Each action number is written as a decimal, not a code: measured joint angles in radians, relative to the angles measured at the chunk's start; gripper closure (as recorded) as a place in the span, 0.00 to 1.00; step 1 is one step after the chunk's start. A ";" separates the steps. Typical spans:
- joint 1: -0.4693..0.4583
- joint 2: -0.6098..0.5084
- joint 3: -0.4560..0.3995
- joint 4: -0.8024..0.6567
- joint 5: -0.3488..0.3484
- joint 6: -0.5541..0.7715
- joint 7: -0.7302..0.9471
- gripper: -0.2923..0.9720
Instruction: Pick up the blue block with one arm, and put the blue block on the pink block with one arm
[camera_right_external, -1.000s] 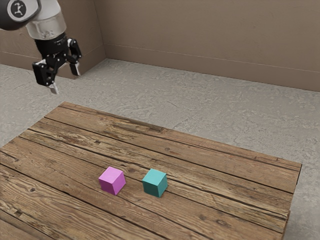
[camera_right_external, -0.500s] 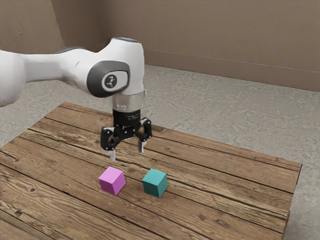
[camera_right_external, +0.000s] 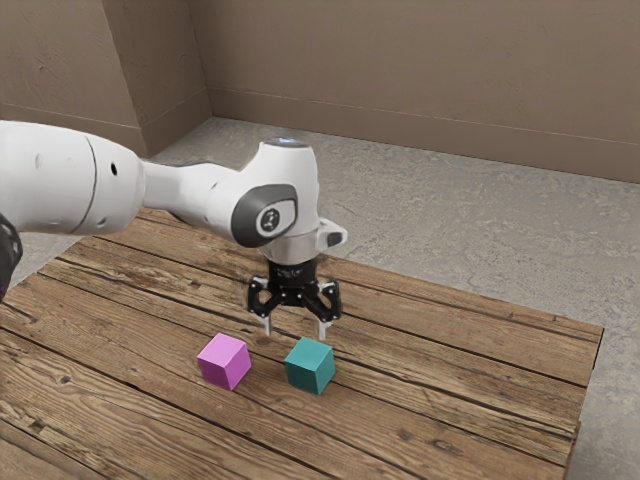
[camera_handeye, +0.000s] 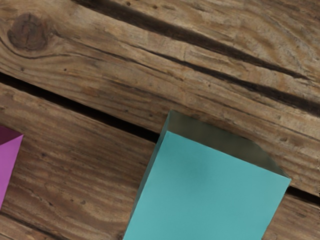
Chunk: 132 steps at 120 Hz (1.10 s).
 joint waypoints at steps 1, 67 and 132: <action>0.000 0.003 -0.001 0.000 0.000 0.005 0.012 0.23; 0.024 0.047 -0.024 -0.068 -0.060 0.198 0.484 0.23; 0.022 0.072 -0.024 -0.098 -0.100 0.221 0.585 0.23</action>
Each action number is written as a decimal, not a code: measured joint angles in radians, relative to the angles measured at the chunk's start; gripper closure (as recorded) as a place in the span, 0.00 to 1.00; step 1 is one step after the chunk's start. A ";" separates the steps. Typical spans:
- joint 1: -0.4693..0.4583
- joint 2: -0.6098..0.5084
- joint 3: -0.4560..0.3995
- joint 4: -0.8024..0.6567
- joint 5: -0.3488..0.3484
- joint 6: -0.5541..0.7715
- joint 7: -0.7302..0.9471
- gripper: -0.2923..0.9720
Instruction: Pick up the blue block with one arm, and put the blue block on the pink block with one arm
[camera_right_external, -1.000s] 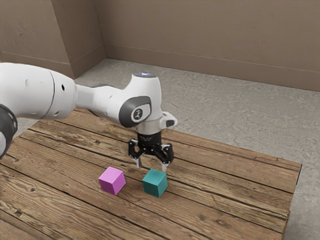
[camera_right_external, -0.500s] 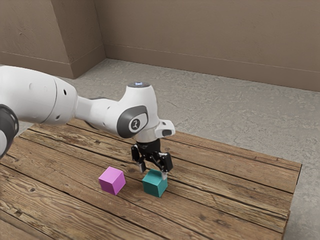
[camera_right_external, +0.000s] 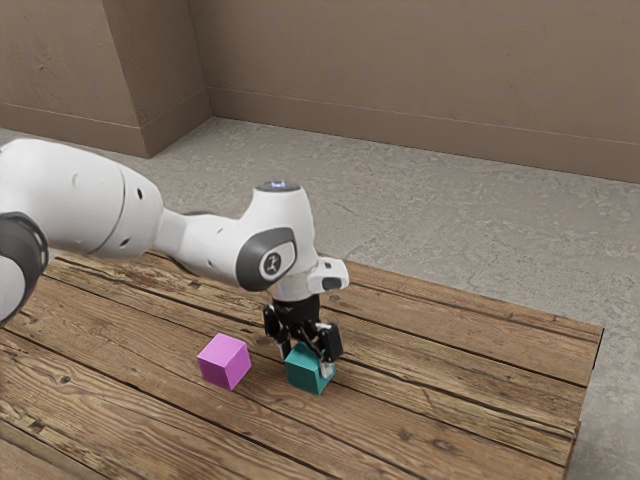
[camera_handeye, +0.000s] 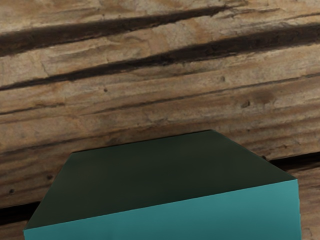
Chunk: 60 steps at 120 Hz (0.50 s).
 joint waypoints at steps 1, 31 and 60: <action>0.000 0.001 0.000 0.000 0.000 0.000 0.001 0.23; 0.000 0.033 0.000 0.001 -0.002 0.014 0.022 0.23; 0.001 0.040 -0.006 0.004 0.000 0.033 0.036 0.25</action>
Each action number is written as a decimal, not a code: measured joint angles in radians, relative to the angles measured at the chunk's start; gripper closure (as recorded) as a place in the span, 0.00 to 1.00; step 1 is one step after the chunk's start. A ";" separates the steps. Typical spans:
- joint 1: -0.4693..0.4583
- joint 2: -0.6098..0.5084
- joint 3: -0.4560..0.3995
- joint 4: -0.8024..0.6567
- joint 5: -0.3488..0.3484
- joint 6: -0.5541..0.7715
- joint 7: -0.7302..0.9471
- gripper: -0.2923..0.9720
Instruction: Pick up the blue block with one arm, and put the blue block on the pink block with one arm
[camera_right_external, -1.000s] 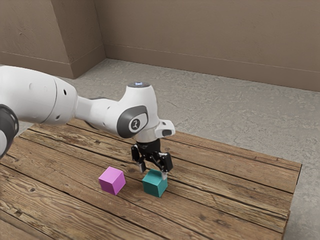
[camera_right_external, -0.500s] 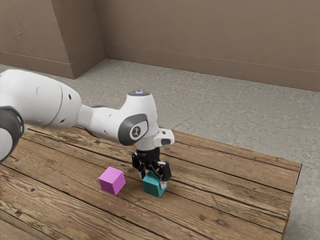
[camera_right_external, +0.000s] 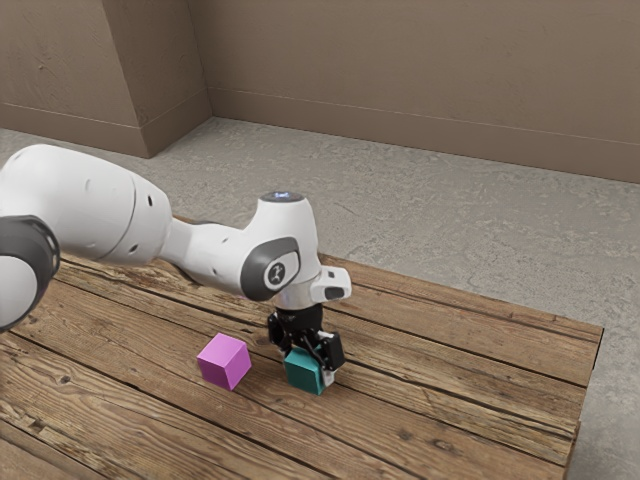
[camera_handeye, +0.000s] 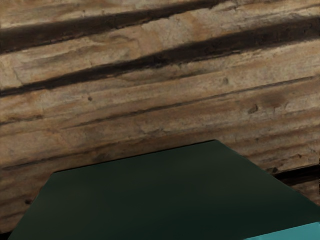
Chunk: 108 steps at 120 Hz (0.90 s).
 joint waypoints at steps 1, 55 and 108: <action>0.000 0.000 0.000 0.000 0.000 0.000 0.000 0.26; -0.002 -0.149 0.002 -0.073 0.018 0.009 0.011 0.47; 0.182 -0.394 0.014 -0.278 0.108 0.000 -0.031 0.47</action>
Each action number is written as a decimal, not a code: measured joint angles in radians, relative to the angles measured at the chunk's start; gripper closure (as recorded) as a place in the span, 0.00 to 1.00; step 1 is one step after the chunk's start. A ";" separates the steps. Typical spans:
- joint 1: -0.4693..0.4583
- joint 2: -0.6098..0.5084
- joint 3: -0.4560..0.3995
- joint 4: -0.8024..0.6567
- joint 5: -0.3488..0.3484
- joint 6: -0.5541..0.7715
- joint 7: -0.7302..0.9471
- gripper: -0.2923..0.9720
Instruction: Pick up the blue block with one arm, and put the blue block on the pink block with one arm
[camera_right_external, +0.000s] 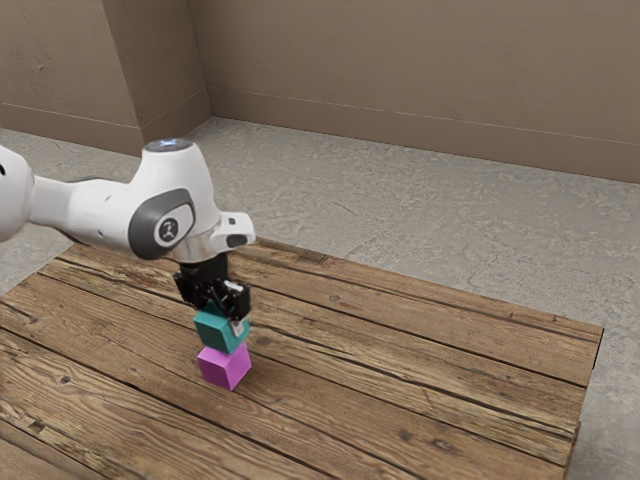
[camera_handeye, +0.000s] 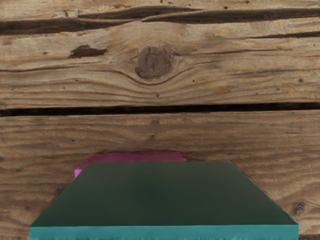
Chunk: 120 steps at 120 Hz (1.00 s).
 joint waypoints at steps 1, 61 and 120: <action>0.001 -0.002 0.000 -0.003 0.000 0.000 -0.001 0.47; 0.015 -0.058 0.000 -0.078 0.008 -0.003 -0.037 0.47; -0.038 -0.073 0.000 -0.083 0.015 -0.003 -0.057 0.47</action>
